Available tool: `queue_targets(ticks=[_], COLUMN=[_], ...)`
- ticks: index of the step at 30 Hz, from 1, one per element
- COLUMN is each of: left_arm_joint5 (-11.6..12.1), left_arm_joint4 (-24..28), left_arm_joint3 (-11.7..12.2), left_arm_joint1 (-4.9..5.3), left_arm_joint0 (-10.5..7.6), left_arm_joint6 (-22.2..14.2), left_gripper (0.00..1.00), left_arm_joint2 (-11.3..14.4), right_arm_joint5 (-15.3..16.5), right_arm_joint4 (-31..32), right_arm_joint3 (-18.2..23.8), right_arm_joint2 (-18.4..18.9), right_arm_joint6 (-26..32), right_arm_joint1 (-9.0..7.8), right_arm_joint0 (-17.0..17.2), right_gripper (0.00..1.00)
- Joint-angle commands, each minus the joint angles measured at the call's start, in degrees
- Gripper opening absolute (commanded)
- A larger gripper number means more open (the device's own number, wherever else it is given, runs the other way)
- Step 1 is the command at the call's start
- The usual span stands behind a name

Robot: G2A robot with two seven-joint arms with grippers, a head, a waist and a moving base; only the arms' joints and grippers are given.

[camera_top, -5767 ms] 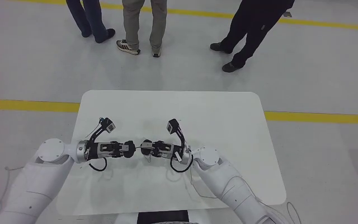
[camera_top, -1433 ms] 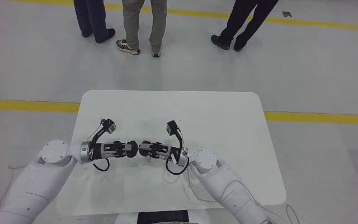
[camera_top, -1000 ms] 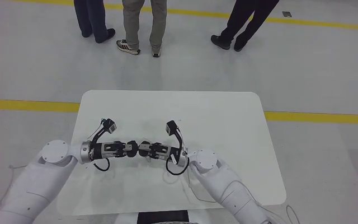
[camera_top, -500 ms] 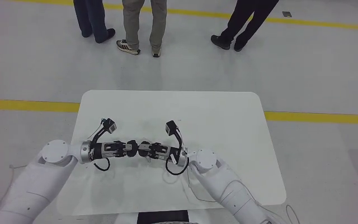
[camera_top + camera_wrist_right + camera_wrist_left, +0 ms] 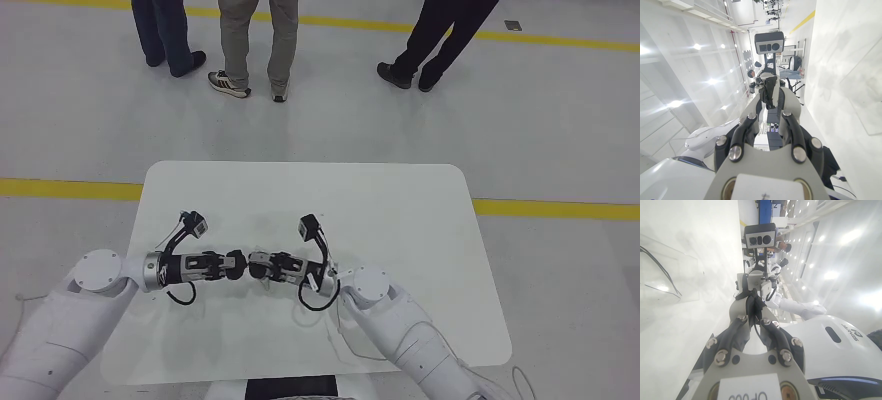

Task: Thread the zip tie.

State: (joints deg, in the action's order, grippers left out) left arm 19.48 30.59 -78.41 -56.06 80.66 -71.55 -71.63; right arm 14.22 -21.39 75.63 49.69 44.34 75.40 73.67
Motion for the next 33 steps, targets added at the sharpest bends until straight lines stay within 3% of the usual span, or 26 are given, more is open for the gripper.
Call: queue_targets(ticks=[1,10,15,21,23,26,33], left_arm_joint5=[0.0,0.0,0.0,0.0,-0.96,-0.22,0.0], left_arm_joint4=[-0.06,-0.29,0.15,0.15,0.71,2.51,5.86], left_arm_joint3=[-0.05,-0.41,-3.18,-3.18,-2.88,-2.09,-1.51], left_arm_joint1=[0.02,0.11,0.19,0.19,0.11,0.27,1.48], left_arm_joint0=[0.03,0.17,0.82,0.82,0.8,0.36,1.39], left_arm_joint6=[0.0,0.32,0.59,0.59,2.3,3.4,0.39], left_gripper=[0.0,0.0,0.0,0.0,0.0,0.0,0.0], left_arm_joint2=[-0.08,-0.95,-2.16,-2.16,-1.9,-3.26,-10.31], right_arm_joint5=[0.03,0.11,-0.27,-0.27,-0.27,-0.27,-0.27], right_arm_joint4=[0.01,0.41,0.64,0.64,0.64,0.64,0.64], right_arm_joint3=[0.04,0.64,1.13,1.13,1.13,1.13,1.13], right_arm_joint2=[0.31,1.9,2.33,2.33,2.33,2.33,2.33], right_arm_joint6=[-0.08,-0.85,-1.2,-1.2,-1.2,-1.2,-1.2], right_arm_joint1=[-0.08,-0.59,-0.77,-0.77,-0.77,-0.77,-0.77], right_arm_joint0=[0.08,1.05,1.54,1.54,1.54,1.54,1.54], right_gripper=[1.0,1.0,1.0,1.0,1.0,1.0,1.0])
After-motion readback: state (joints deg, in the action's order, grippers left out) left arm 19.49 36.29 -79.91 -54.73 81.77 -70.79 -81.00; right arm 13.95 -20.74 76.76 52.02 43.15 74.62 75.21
